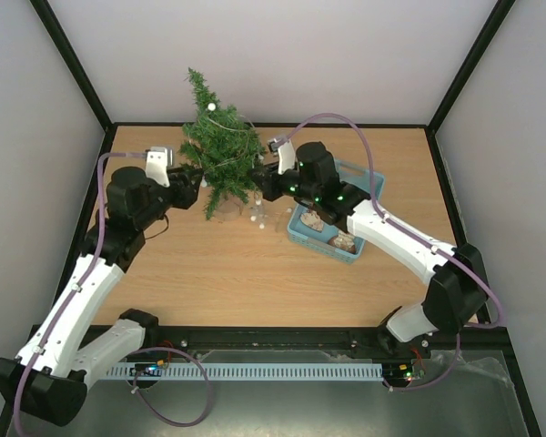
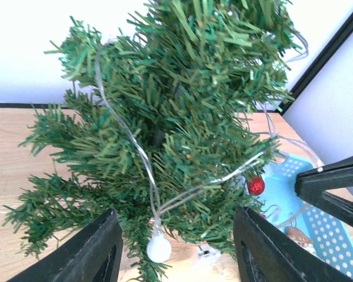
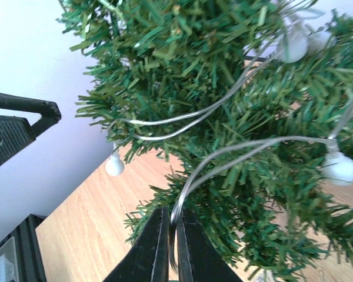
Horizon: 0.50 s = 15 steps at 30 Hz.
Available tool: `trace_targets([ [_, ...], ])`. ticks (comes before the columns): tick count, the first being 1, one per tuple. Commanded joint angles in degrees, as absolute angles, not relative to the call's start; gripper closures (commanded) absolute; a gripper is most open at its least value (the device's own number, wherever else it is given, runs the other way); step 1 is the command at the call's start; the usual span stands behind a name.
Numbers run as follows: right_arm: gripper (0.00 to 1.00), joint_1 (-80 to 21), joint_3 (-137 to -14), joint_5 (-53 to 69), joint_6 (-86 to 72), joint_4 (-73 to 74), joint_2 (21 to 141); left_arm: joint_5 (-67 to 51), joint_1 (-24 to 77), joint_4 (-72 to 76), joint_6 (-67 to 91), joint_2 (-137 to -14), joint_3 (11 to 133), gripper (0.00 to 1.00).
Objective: Decorate the small christmas tree
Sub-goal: Wrap the decoration item around the Christmas tree.
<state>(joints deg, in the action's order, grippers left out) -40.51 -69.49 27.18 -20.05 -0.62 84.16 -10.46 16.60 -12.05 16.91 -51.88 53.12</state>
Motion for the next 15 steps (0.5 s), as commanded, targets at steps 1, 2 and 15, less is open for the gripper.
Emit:
trace_targets([
  [1,0.94,-42.2,-68.7,27.3,-22.2,-4.5,85.6,-10.7,18.3,-10.4,16.1,-50.5,51.7,0.47],
  [2,0.94,-42.4,-68.5,27.0,-22.5,-4.7,85.9,-10.5,18.8,-10.4,16.1,-50.5,51.8,0.47],
  [15,0.79,-43.7,-68.2,21.4,-19.6,-1.9,87.7,-8.4,23.2,-10.0,15.5,-49.9,50.6,0.47],
])
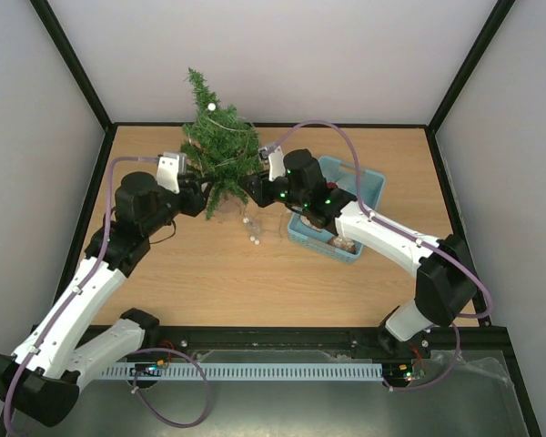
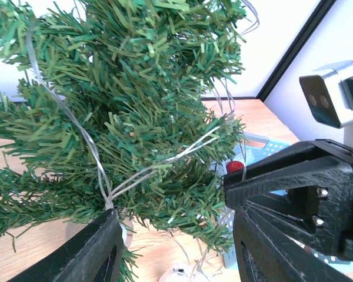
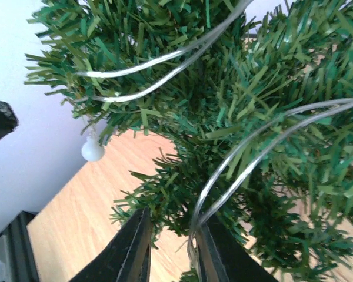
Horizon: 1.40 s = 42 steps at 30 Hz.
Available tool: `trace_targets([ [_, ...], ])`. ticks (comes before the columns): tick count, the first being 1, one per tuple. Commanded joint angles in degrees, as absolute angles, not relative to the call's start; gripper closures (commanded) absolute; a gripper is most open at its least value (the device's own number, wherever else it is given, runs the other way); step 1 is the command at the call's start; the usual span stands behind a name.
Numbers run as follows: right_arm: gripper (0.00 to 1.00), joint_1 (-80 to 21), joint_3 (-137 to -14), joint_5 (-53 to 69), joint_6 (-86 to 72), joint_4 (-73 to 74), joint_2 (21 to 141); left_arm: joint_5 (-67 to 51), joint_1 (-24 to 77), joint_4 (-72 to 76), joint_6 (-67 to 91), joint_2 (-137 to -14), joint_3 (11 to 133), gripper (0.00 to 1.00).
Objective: Decorate the small christmas tree
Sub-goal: Wrap the decoration item around the Christmas tree.
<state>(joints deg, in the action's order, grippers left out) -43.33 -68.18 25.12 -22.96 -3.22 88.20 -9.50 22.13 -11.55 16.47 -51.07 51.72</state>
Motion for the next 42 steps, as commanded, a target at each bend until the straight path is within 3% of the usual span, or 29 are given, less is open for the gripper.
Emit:
trace_targets([
  [1,0.76,-43.7,-68.2,20.6,-18.4,-0.7,87.2,-8.3,23.4,-10.0,15.5,-49.9,50.6,0.47],
  [7,0.58,-43.7,-66.0,18.0,-10.8,4.2,82.5,-8.0,24.9,-9.7,15.1,-49.7,50.3,0.47],
  [12,0.5,-43.7,-61.3,18.0,-6.0,4.1,77.8,-8.0,26.2,-8.7,14.6,-49.2,48.9,0.47],
  [22,0.6,-43.7,-46.6,18.8,5.3,-13.0,77.0,-8.1,27.8,-7.9,14.5,-48.5,47.6,0.47],
  [26,0.58,-43.7,-45.8,22.8,5.9,-17.3,80.6,-8.3,28.2,-7.7,14.6,-48.4,47.5,0.47],
  [38,0.56,-43.7,-47.8,18.2,7.0,-23.5,89.4,-7.7,30.4,-7.4,15.7,-48.1,44.9,0.47],
  [41,0.62,-43.7,-48.3,18.6,7.9,-23.9,90.1,-7.2,31.0,-7.7,15.8,-47.9,44.6,0.48],
  [42,0.69,-43.7,-48.3,18.7,8.2,-23.9,90.0,-7.1,31.0,-7.8,15.8,-47.8,44.5,0.48],
])
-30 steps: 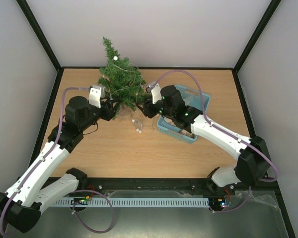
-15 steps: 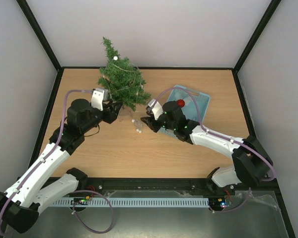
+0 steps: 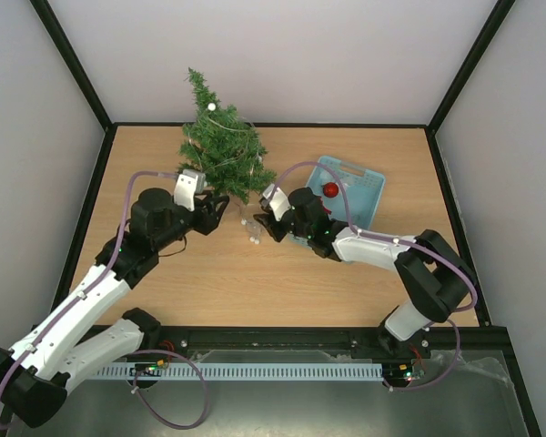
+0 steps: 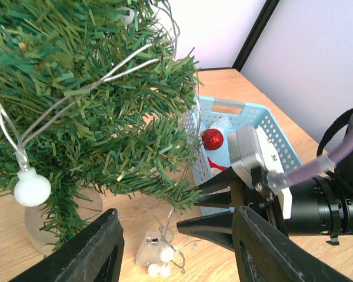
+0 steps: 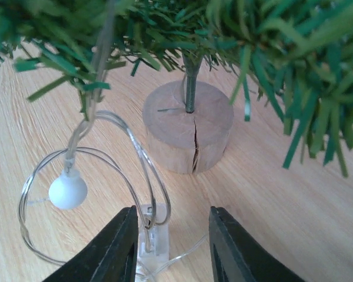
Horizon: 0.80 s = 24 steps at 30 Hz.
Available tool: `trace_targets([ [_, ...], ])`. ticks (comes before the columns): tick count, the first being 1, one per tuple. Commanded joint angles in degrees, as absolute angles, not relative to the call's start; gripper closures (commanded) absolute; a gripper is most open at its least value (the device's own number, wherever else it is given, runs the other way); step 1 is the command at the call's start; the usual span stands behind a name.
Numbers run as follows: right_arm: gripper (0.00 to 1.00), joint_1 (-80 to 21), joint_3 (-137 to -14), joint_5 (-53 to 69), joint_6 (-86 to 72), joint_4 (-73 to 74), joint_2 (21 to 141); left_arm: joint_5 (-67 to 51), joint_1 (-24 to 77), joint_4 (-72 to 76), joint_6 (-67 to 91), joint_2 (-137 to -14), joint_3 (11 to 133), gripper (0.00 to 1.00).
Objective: Decorate the small christmas tree
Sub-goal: Wrap the decoration item around the Christmas tree.
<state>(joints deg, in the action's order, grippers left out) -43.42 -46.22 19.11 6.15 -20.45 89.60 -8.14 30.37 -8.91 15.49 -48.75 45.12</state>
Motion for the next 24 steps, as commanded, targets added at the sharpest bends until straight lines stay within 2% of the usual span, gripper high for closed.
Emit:
trace_targets([
  [1,0.79,-43.7,-48.2,18.9,8.4,-23.8,89.8,-6.8,31.1,-7.8,15.8,-47.7,44.3,0.48],
  [3,0.97,-43.7,-47.9,19.7,8.4,-23.8,88.8,-6.5,31.3,-8.0,16.1,-47.7,43.5,0.49],
  [11,0.98,-43.7,-44.1,23.4,5.5,-23.2,82.6,-5.0,32.5,-5.7,19.4,-48.6,39.8,0.5],
  [24,0.98,-43.7,-44.0,26.6,-2.2,-23.9,80.9,-2.3,37.4,1.4,22.8,-54.5,35.3,0.52],
])
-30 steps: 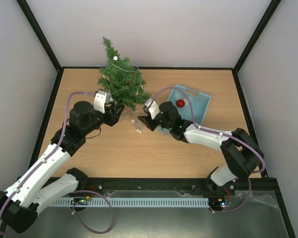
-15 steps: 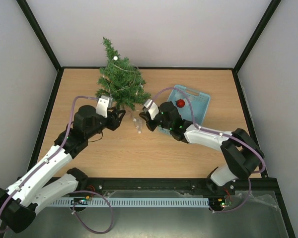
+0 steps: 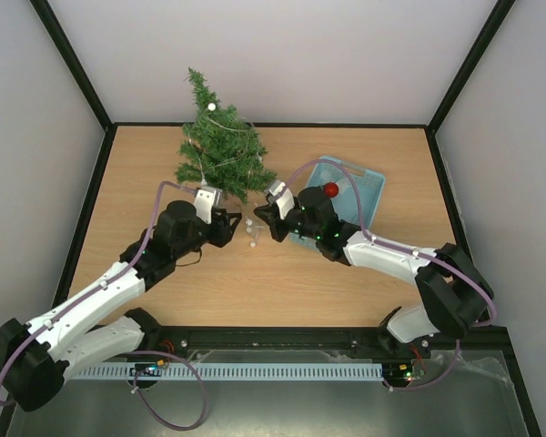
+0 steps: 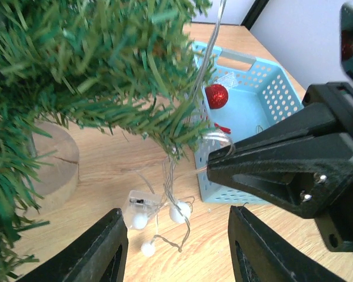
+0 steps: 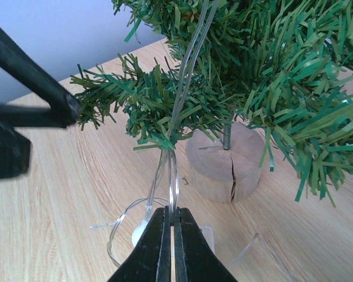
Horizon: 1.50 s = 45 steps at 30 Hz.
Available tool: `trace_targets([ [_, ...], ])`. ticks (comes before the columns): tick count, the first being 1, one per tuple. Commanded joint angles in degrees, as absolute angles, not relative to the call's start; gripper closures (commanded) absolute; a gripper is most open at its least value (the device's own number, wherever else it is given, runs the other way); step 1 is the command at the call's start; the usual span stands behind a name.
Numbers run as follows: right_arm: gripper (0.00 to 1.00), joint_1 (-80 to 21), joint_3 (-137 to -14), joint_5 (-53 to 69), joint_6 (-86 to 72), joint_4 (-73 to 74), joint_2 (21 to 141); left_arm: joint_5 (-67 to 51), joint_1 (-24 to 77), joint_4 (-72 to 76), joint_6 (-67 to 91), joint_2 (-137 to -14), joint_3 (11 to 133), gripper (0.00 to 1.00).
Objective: Decorate the small christmas tree
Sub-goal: Wrap the decoration item around the Christmas tree.
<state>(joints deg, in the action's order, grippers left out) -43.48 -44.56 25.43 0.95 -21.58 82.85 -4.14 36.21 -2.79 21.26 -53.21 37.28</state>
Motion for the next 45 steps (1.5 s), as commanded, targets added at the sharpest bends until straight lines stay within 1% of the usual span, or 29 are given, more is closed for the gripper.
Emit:
trace_targets([
  [1,0.98,-43.8,-44.0,26.6,-2.4,-23.9,80.8,-2.1,37.6,2.0,22.9,-55.0,34.9,0.52],
  [12,0.98,-43.8,-44.0,27.4,-3.4,-24.1,79.7,-2.4,39.2,10.7,22.8,-59.9,31.9,0.53],
  [25,0.98,-43.8,-44.2,27.6,-4.1,-24.5,80.2,-4.3,39.3,15.6,22.9,-64.4,30.7,0.53],
  [26,0.98,-43.8,-44.2,27.6,-4.1,-24.5,80.2,-4.4,39.3,15.7,22.8,-64.8,30.7,0.55],
  [27,0.98,-43.8,-44.3,27.6,-4.2,-24.5,80.2,-4.7,39.4,15.8,22.6,-65.1,30.6,0.6],
  [29,0.98,-43.7,-44.3,27.4,-4.2,-24.3,80.0,-5.1,39.3,15.8,22.1,-65.2,30.5,0.74],
  [30,0.98,-43.8,-44.3,27.0,-4.0,-24.1,79.8,-5.2,39.3,15.8,21.8,-65.1,30.2,0.83],
  [31,0.98,-43.7,-44.4,26.3,-3.7,-23.7,79.5,-5.1,39.3,15.7,21.6,-64.9,29.9,0.94],
  [32,0.98,-43.8,-44.4,25.2,-3.3,-23.4,79.1,-4.7,39.3,15.5,21.5,-64.5,29.6,0.97],
  [38,0.98,-43.7,-44.6,16.2,-3.4,-23.0,77.7,-2.2,39.3,13.7,21.5,-63.5,28.7,0.98],
  [45,0.98,-43.6,-45.2,11.2,-5.5,-23.1,78.4,-0.2,39.2,12.0,22.1,-63.2,29.3,0.98],
])
